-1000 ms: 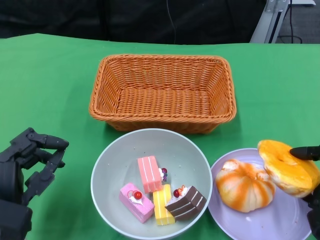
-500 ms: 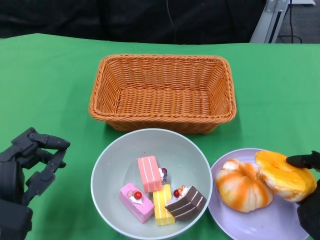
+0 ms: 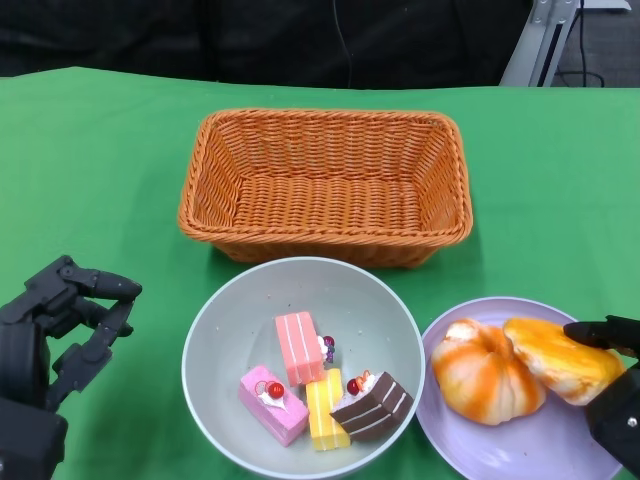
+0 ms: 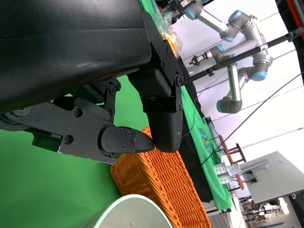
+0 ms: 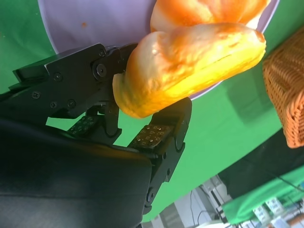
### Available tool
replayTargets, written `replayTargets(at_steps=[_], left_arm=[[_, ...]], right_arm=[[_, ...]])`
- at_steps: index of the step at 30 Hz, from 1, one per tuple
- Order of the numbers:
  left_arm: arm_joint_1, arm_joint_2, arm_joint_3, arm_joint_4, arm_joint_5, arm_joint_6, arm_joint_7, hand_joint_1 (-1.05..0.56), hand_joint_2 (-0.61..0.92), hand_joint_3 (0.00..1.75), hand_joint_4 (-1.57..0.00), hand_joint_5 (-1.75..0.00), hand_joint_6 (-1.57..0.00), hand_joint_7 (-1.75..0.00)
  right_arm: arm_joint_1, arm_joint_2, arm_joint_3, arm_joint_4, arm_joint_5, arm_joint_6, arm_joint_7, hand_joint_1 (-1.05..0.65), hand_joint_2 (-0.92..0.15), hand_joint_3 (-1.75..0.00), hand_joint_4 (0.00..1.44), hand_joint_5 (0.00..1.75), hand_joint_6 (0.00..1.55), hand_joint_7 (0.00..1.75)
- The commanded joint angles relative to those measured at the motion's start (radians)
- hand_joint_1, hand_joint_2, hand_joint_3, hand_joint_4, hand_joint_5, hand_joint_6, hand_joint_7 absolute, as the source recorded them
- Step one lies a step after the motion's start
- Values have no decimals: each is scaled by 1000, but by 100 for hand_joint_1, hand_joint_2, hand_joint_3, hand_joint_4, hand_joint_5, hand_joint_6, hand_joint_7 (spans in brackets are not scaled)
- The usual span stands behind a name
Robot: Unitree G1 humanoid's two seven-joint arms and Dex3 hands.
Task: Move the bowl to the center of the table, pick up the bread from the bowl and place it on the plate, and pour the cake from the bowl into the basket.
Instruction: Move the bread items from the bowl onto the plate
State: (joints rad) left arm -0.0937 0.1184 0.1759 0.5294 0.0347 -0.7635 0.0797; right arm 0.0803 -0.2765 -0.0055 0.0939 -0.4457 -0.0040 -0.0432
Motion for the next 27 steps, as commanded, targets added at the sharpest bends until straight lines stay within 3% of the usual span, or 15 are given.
replayTargets(at_steps=[1, 2, 3, 4, 6, 16, 18, 24, 25, 26, 27], left_arm=[[5, 11, 10, -9, -11, -9, 1, -15, 92, 26, -78, -137, -80, -102], [6, 11, 10, -12, -11, -7, 2, -16, 92, 26, -78, -137, -80, -102], [7, 12, 10, -14, -10, -6, 3, -16, 92, 26, -78, -137, -80, -102], [8, 12, 10, -17, -10, -2, 4, -16, 92, 26, -78, -137, -80, -102], [9, 12, 10, -20, -10, 1, 4, -15, 92, 26, -78, -137, -80, -102], [6, 18, 12, -10, -5, -7, 4, -15, 92, 27, -79, -138, -80, -103], [6, 18, 13, -8, -13, -8, -3, -15, 92, 27, -78, -138, -80, -103], [5, 19, 13, -6, -16, -9, -4, -15, 92, 27, -78, -138, -80, -103], [4, 21, 15, -1, -13, -11, -2, -15, 92, 27, -78, -138, -80, -103], [3, 23, 16, 2, -11, -13, 0, -15, 92, 27, -78, -138, -80, -103], [2, 23, 16, 3, -11, -14, 0, -15, 92, 27, -78, -138, -80, -103]], right_arm=[[11, -29, 8, -25, 9, 57, 50, -10, -92, -18, 73, 108, 102, 14], [16, -37, 12, -45, 1, 70, 61, -10, -92, -17, 75, 71, 98, 8], [20, -42, 15, -60, -5, 80, 69, -10, -92, -16, 80, 47, 94, 5], [24, -49, 17, -76, -8, 86, 76, -11, -92, -14, 82, 30, 90, 2], [29, -56, 21, -92, -8, 93, 82, -11, -92, -12, 83, 17, 85, 1], [71, -110, 30, -245, -5, 175, 203, -17, -92, -3, 61, 0, 61, 0], [74, -124, 32, -266, -8, 186, 228, -26, -92, -2, 51, 0, 52, 0], [75, -131, 33, -281, -10, 200, 248, -28, -92, -2, 48, 0, 50, 0], [73, -158, 37, -299, -4, 214, 298, -30, -92, -2, 46, 0, 48, 0], [71, -179, 40, -313, -1, 226, 337, -40, -92, -3, 30, 0, 30, 0], [68, -195, 40, -326, 7, 236, 370, -43, -92, -3, 24, 0, 24, 1]])
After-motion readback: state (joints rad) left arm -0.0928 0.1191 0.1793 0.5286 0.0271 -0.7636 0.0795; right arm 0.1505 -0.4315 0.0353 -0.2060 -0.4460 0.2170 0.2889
